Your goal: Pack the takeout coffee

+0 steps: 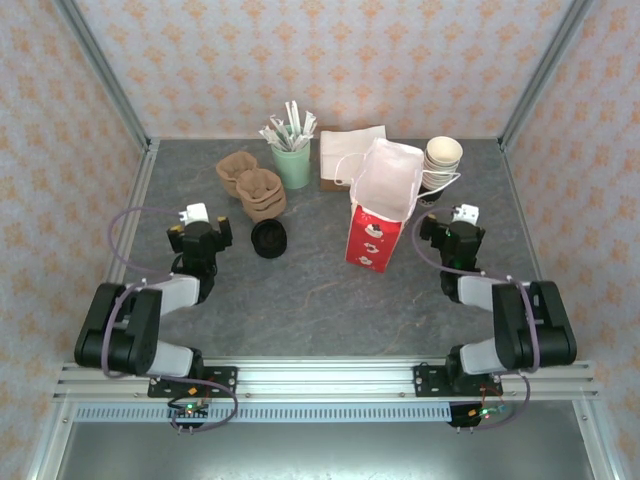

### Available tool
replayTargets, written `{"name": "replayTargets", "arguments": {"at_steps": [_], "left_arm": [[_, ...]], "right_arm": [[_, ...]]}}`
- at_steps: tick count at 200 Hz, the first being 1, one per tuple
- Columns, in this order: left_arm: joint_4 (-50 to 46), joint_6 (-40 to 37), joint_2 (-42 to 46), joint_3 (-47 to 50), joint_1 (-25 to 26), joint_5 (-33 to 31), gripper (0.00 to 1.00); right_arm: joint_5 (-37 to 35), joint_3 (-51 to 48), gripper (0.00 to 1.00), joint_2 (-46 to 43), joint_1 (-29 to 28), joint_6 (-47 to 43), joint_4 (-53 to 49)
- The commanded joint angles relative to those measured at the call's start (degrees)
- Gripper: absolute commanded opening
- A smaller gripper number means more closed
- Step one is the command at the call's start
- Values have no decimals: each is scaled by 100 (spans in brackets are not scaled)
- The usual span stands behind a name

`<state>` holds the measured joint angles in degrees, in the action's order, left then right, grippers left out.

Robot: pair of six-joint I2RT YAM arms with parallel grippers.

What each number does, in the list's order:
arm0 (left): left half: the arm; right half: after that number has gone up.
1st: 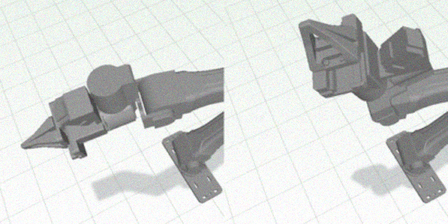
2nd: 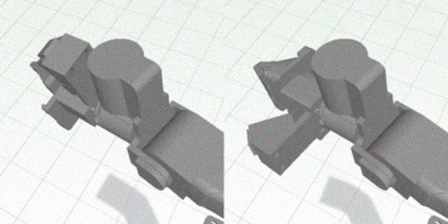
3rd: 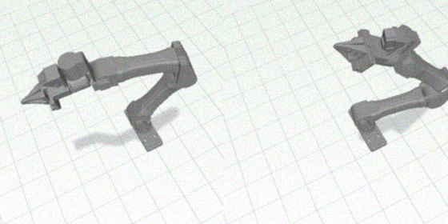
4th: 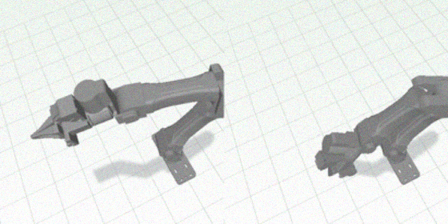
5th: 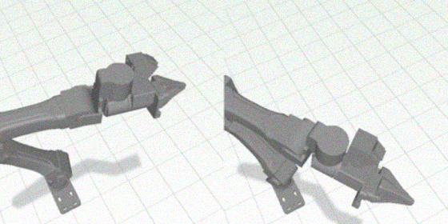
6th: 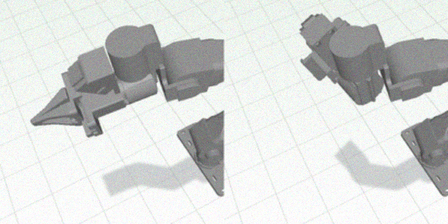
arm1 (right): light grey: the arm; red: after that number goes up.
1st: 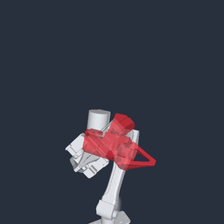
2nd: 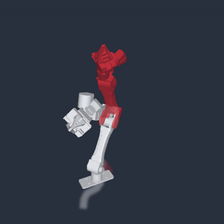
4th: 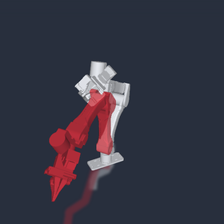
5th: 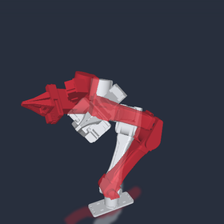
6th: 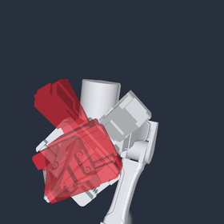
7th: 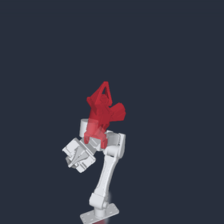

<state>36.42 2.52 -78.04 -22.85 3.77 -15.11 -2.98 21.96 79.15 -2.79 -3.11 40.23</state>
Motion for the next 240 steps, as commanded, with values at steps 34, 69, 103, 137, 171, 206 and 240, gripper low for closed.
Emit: {"name": "replayTargets", "arguments": {"at_steps": [34, 69, 103, 137, 171, 206, 240], "left_arm": [[-2452, 583, 2280, -660, 102, -582, 100], [-5740, 2493, 2501, -2252, 101, -1228, 100], [-6746, 2634, 2160, -3008, 109, -526, 100], [-6859, 2625, 2301, -3108, 114, 119, 100], [-7091, 2583, 2284, -3342, 154, 535, 100], [-7219, 2534, 2337, -3441, 186, 620, 100], [-7288, 2534, 2355, -3500, 212, 686, 100]], "right_arm": [[-1791, 1170, 99, -1337, 44, 1064, -2967], [-1300, 3147, 99, -989, 458, 2795, -5681], [-339, 4710, 99, -225, 602, 3156, -7023], [415, 5900, 94, 592, 632, 3327, -7548], [615, 6825, 88, 1246, 638, 3372, -7932], [790, 7423, 80, 1753, 639, 3353, -8105], [856, 7671, 76, 2036, 639, 3336, -8214]]}}
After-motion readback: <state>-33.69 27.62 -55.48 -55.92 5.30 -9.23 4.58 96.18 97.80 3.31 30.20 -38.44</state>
